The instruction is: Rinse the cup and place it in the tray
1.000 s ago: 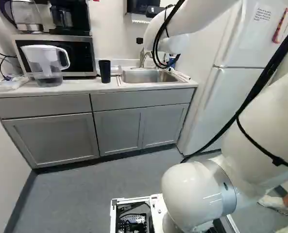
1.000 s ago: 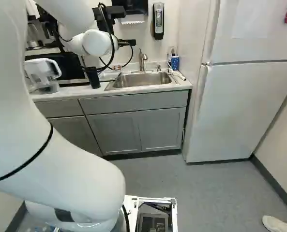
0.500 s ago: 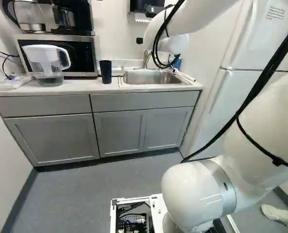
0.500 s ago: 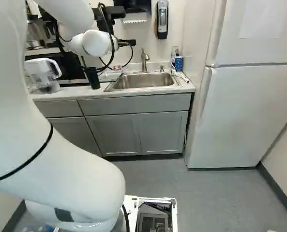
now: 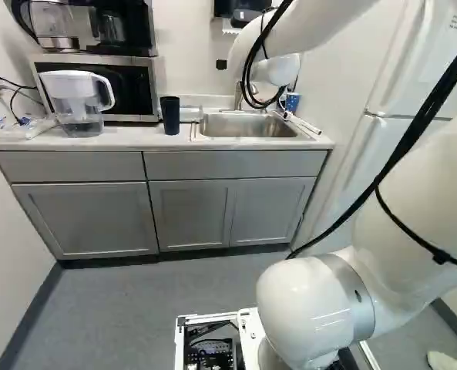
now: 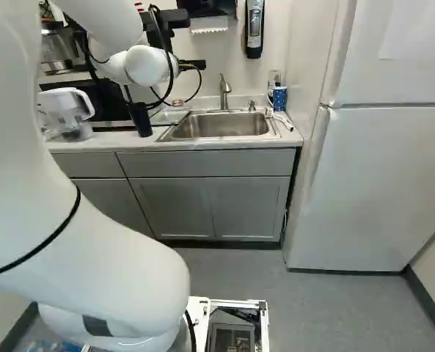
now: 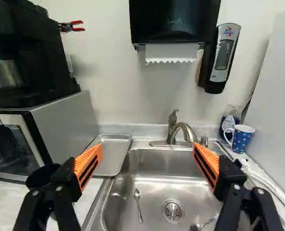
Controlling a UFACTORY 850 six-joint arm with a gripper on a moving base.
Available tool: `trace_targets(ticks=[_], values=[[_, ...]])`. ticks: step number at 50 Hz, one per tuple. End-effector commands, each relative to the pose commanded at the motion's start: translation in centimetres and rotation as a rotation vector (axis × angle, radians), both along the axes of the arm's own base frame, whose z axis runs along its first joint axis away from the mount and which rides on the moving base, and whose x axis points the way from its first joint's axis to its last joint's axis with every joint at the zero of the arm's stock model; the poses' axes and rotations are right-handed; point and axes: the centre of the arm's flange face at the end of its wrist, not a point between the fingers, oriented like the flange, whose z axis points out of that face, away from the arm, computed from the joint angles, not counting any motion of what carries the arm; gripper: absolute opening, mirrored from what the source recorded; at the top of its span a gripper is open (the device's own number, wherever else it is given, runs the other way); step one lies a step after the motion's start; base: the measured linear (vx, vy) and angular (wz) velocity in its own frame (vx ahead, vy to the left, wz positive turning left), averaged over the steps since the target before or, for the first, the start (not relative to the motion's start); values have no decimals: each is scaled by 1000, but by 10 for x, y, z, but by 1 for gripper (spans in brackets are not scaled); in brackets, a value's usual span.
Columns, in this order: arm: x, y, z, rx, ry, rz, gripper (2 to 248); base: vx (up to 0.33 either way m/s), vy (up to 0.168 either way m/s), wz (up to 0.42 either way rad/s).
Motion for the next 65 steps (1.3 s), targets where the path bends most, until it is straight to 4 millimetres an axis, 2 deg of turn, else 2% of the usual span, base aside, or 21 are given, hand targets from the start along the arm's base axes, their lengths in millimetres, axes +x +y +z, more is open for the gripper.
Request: trace_targets(ticks=[65], values=[[0,0,0,0,0,0,247,92,-70,145]])
